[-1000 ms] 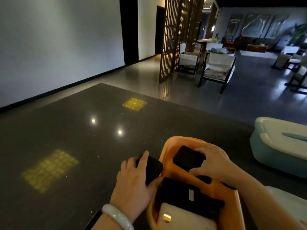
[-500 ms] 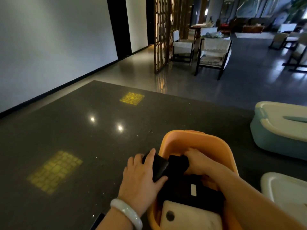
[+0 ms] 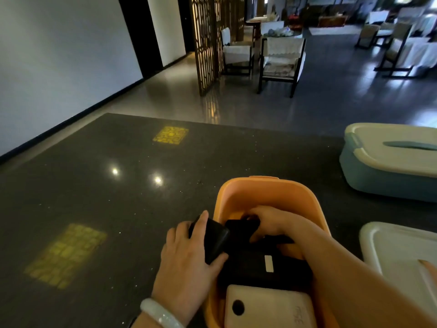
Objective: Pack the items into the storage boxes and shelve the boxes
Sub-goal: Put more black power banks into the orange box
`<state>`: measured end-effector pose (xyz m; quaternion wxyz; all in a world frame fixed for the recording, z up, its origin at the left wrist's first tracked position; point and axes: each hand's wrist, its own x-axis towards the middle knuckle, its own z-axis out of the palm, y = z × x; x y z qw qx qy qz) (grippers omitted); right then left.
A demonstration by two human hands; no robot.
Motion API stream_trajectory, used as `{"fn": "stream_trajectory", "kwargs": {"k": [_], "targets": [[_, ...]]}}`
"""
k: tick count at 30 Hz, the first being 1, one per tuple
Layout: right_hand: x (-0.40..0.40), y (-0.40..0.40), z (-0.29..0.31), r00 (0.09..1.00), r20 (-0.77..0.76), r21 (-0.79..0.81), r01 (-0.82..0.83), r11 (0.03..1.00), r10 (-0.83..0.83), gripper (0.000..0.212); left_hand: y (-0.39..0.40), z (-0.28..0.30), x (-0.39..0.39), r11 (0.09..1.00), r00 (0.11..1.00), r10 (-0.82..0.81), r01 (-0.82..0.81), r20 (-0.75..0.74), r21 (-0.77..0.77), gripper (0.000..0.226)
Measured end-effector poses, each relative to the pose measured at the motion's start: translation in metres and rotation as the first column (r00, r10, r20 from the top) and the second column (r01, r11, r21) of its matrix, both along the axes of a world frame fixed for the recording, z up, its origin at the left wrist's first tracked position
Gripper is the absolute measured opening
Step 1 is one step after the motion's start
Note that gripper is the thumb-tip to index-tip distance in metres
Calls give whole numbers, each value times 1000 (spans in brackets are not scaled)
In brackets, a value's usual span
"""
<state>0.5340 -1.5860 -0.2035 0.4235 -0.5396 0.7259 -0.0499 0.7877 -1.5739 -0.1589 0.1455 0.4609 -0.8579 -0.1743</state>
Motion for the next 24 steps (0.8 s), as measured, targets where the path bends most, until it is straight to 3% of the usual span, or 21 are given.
{"fn": "stream_trajectory", "kwargs": {"k": [16, 21, 24], "targets": [[1, -1, 1, 999, 20, 16, -34, 999, 33, 60, 1, 9, 0, 997, 1000, 9, -11, 16, 78, 89], [13, 19, 43, 982, 183, -233, 86, 969, -43, 36, 1, 19, -5, 997, 999, -3, 5, -33, 76, 86], [32, 39, 74, 871, 491, -233, 155, 960, -21, 22, -5, 28, -16, 996, 994, -11, 20, -105, 82, 83]]}}
